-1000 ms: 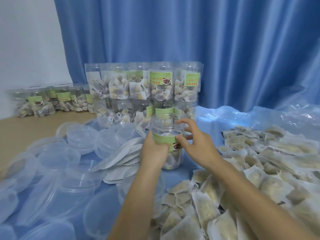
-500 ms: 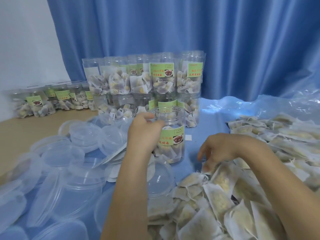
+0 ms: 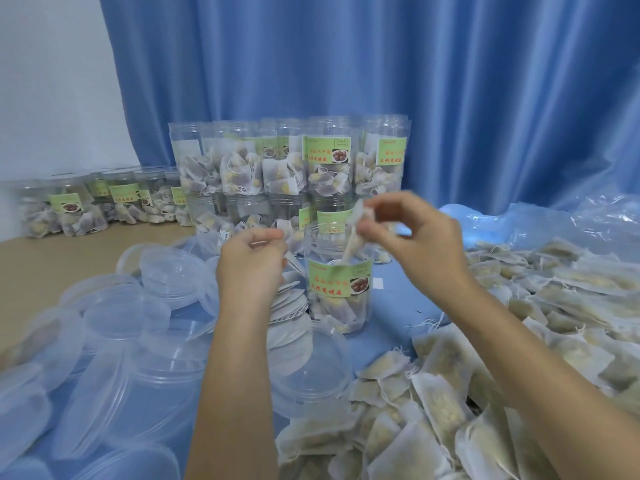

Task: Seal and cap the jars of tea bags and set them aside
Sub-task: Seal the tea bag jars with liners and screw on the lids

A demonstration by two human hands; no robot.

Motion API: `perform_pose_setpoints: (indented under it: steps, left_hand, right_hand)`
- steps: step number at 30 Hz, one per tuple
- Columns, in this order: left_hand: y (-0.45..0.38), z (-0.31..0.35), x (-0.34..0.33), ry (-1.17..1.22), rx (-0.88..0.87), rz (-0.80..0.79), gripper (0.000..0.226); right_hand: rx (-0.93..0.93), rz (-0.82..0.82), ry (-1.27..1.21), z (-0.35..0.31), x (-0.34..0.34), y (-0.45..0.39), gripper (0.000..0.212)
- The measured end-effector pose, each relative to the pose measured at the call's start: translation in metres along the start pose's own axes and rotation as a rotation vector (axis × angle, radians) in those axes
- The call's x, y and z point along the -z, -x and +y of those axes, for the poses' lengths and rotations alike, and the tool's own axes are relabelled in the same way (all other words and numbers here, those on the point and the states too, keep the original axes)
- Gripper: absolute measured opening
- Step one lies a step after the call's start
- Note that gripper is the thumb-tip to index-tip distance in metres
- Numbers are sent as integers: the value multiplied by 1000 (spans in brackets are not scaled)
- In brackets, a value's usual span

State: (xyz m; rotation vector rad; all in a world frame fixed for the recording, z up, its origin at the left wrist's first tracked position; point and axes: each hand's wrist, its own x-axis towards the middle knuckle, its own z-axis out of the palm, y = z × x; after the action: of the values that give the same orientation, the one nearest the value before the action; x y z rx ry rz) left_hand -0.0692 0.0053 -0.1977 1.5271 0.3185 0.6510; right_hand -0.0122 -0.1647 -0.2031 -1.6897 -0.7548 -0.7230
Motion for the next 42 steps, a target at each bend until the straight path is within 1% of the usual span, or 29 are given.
perform_pose_setpoints:
  steps: [1, 2, 3, 4, 5, 6, 7, 8, 9, 10, 11, 12, 14, 15, 16, 18, 21, 24, 27, 29, 32, 33, 35, 37, 38, 40, 42]
  left_hand:
    - [-1, -1, 2, 5, 8, 3, 16]
    - [-1, -1, 4, 14, 21, -1, 16]
    - [-1, -2, 6, 23, 36, -11, 16]
    - [-2, -2, 9, 31, 50, -20, 16]
    - [-3, -3, 12, 35, 58, -24, 16]
    - [-4, -4, 15, 35, 62, -21, 15]
    - [-6, -6, 18, 33, 63, -10, 15]
    - [-8, -7, 20, 30, 61, 9, 15]
    - [-10, -9, 23, 24, 58, 33, 15]
    - [-12, -11, 26, 16, 56, 59, 16]
    - [-14, -13, 29, 6, 53, 89, 17]
    - [-15, -14, 33, -7, 47, 122, 17]
    - [-18, -17, 39, -70, 29, 199, 18]
    - [-19, -18, 42, -117, 19, 236, 18]
    - [-19, -19, 45, -166, 9, 269, 18]
    - [-19, -21, 48, -282, -13, 321, 20]
    - [-19, -28, 50, -497, -29, 370, 27]
    - [-15, -34, 51, -741, 75, 412, 31]
    - [-12, -37, 54, -854, 191, 422, 36]
    - [-14, -40, 56, -879, 228, 395, 42]
    - [-16, -43, 56, -879, 256, 362, 43]
    - [-16, -45, 56, -890, 264, 358, 43]
    - [-17, -48, 56, -931, 272, 366, 40]
    - [-18, -50, 57, -948, 263, 387, 35]
    - [-18, -51, 57, -937, 249, 397, 34]
    - [-20, -52, 56, -879, 204, 416, 36]
    - [-21, -52, 55, -746, 129, 463, 44]
  right_hand:
    - [20, 114, -8, -3, -4, -7, 23]
    - [14, 187, 35, -5, -7, -16, 18]
    - [-17, 189, 106, -5, -10, -25, 13]
    - [-67, 81, 220, -3, -13, -32, 9]
    - [-118, -101, 378, 0, -19, -34, 13]
    - [-125, -264, 525, 4, -26, -32, 19]
    - [-80, -333, 617, 5, -34, -28, 23]
    - [22, -299, 638, 4, -42, -23, 24]
    - [148, -223, 601, 0, -49, -18, 21]
    - [256, -199, 561, -5, -58, -14, 18]
    - [329, -253, 549, -8, -68, -11, 16]
    - [350, -398, 563, -9, -76, -9, 18]
    - [265, -734, 642, -7, -93, -4, 27]
    - [225, -825, 687, -5, -99, -1, 28]
    - [204, -866, 714, -3, -104, 2, 26]
    - [195, -855, 753, 2, -109, 8, 22]
    - [215, -770, 786, 9, -110, 15, 27]
    - [227, -653, 734, 11, -103, 19, 28]
    - [197, -578, 657, 7, -97, 20, 23]
    - [184, -587, 631, 5, -96, 21, 21]
    - [167, -653, 630, 5, -96, 23, 19]
    - [163, -667, 617, 5, -97, 25, 24]
    - [149, -674, 583, 5, -101, 29, 40]
    - [183, -684, 625, 6, -105, 33, 53]
    - [222, -679, 653, 8, -108, 35, 53]
    - [290, -658, 688, 11, -109, 35, 42]
    - [293, -653, 690, 13, -109, 36, 37]
